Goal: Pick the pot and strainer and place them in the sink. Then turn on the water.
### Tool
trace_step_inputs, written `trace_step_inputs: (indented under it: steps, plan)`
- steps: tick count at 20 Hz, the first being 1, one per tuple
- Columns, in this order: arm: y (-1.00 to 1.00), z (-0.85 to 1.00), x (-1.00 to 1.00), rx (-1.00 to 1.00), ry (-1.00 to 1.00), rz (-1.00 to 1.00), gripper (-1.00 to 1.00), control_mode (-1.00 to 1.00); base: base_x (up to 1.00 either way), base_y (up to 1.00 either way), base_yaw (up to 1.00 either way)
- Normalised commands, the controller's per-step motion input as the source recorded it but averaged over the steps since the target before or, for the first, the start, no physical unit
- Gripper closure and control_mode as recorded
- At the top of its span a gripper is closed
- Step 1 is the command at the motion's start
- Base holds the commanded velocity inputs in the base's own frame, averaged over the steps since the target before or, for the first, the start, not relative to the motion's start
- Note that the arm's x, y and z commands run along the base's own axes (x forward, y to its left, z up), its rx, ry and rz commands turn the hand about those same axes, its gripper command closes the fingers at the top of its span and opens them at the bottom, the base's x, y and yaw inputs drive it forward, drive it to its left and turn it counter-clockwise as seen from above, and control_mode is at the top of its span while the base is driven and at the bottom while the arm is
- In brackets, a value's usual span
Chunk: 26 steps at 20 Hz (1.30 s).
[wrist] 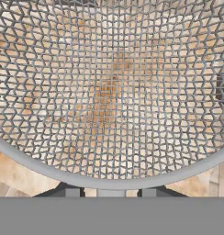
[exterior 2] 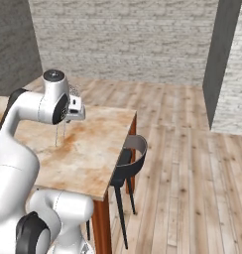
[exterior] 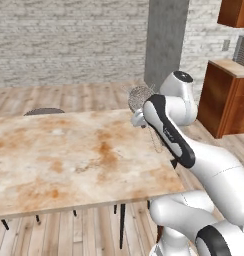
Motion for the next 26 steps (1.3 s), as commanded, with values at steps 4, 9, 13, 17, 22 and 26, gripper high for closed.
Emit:
trace_step_inputs:
  steps: [4, 9, 13, 17, 22, 26]
  plan:
    - [0.00, 0.00, 0.00, 0.00, 0.00, 0.00, 1.00, 1.00, -0.05, -0.30, 0.00]
    - [0.00, 0.00, 0.00, 0.00, 0.00, 0.00, 1.00, 1.00, 0.00, -0.54, 0.00]
    - [0.00, 0.00, 0.00, 0.00, 0.00, 0.00, 1.00, 1.00, 0.00, -0.81, -0.02]
    - [0.00, 0.00, 0.00, 0.00, 0.00, 0.00, 1.00, 1.00, 0.00, -0.97, -0.02]
    - [0.00, 0.00, 0.00, 0.00, 0.00, 0.00, 1.00, 1.00, 0.00, -1.00, -0.03]
    - [0.00, 0.00, 0.00, 0.00, 0.00, 0.00, 1.00, 1.00, 0.13, -0.90, -0.15]
